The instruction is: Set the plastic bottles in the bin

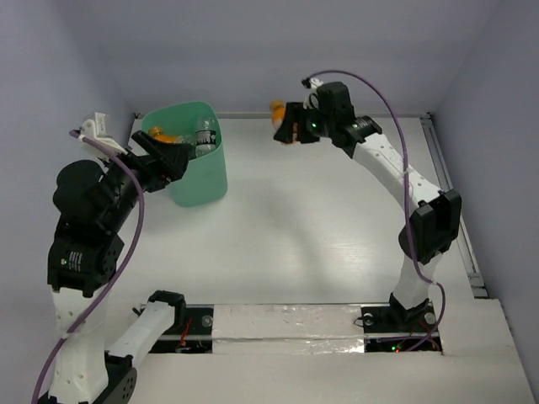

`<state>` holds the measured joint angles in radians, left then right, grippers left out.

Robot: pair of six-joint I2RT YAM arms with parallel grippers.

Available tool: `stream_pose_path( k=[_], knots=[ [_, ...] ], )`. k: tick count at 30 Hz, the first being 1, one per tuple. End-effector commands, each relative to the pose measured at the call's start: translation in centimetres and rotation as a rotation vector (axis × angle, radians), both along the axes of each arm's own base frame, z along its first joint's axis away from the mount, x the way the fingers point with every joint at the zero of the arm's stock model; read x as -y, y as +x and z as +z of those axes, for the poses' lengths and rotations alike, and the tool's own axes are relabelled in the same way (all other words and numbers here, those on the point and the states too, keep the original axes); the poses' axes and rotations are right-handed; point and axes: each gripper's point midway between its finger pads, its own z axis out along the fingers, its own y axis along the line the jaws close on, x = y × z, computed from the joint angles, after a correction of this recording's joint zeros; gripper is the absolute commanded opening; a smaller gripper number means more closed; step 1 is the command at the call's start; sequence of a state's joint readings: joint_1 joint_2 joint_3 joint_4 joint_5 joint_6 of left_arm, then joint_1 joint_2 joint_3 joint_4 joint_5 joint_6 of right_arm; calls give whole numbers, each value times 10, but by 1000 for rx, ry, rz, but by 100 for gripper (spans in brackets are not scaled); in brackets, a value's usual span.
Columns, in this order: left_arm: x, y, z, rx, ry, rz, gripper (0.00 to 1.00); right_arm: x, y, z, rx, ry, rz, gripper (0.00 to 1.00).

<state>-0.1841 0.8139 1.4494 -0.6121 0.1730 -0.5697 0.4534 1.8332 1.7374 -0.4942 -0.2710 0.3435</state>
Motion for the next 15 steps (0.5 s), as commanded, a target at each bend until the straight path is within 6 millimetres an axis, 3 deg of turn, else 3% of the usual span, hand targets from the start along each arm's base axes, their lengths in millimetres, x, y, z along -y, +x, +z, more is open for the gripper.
stream_pose_path(
  k=[1,2,3,4,5,6,7,8,9,10,11,13,15],
  knots=[
    [-8,-15,42,110,-13,33,75,-78,-31,100,150,180,161,51],
    [-7,-17,47,120,-21,32,80,-93,-36,129,198,224,187,51],
    [-10,-21,56,141,-33,44,82,-116,-51,139,208,254,231,51],
    [-10,-23,61,152,-37,43,83,-133,-50,135,185,273,240,52],
    [-12,-25,65,162,-41,54,93,-144,-54,140,188,294,252,52],
    [-15,-29,72,178,-46,69,95,-162,-66,163,224,344,284,52],
    [-16,-32,75,185,-49,71,96,-178,-63,152,188,360,283,52],
    [-17,-35,79,194,-53,75,99,-187,-65,154,186,379,285,52],
    [-18,-38,83,205,-58,77,99,-197,-66,157,179,403,287,52],
    [-18,-40,84,209,-60,77,99,-208,-74,180,193,469,300,54],
    [-19,-42,85,213,-66,77,99,-222,-69,168,171,477,296,56],
    [-17,-42,81,209,-73,68,99,-232,-67,187,199,555,287,60],
    [-14,-40,72,189,-72,57,99,-246,-64,187,163,628,274,63]
  ],
)
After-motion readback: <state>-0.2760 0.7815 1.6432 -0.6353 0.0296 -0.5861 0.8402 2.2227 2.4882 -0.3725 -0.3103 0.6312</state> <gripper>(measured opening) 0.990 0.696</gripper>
